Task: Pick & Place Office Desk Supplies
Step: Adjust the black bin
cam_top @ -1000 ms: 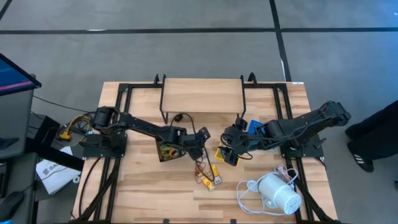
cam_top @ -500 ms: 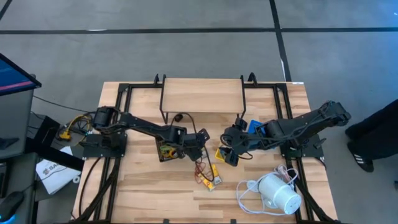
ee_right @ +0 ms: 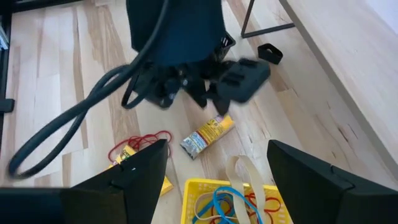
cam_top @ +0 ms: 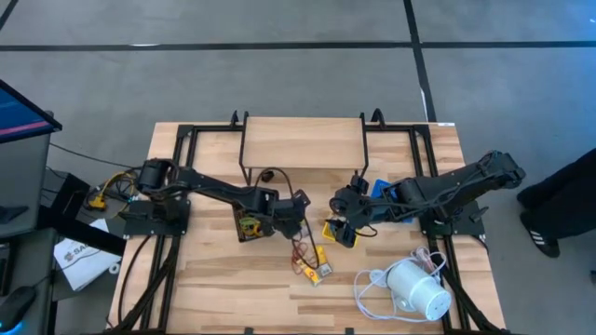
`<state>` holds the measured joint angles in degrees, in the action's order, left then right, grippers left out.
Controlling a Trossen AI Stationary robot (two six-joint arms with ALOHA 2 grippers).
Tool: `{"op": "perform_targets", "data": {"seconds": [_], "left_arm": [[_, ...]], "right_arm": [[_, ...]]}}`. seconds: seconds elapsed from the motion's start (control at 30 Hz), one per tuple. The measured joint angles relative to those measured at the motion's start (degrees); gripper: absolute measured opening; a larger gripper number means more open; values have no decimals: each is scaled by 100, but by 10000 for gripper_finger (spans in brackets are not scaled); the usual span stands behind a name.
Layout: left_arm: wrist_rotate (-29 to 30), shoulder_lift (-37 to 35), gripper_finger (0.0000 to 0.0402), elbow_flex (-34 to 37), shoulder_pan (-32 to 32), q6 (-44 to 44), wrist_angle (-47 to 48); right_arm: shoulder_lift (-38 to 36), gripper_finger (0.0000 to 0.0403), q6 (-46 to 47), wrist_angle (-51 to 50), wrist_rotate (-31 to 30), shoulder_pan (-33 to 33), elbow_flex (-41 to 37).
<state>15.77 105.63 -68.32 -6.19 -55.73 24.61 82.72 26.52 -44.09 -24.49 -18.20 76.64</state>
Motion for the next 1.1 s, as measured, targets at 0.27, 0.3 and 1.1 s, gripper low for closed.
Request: {"op": "perform_targets", "data": {"seconds": [0.27, 0.3, 1.1], "left_arm": [[407, -767, 191, 2, 54, 1481, 400], [228, -910, 191, 5, 99, 1766, 454], [-1720, -177, 191, 5, 1227, 5029, 419]], "right_arm": [[0, 274, -57, -31, -107, 84, 0], [0, 274, -87, -14, -107, 98, 0], [0, 274, -162, -50, -107, -36, 0]]}}
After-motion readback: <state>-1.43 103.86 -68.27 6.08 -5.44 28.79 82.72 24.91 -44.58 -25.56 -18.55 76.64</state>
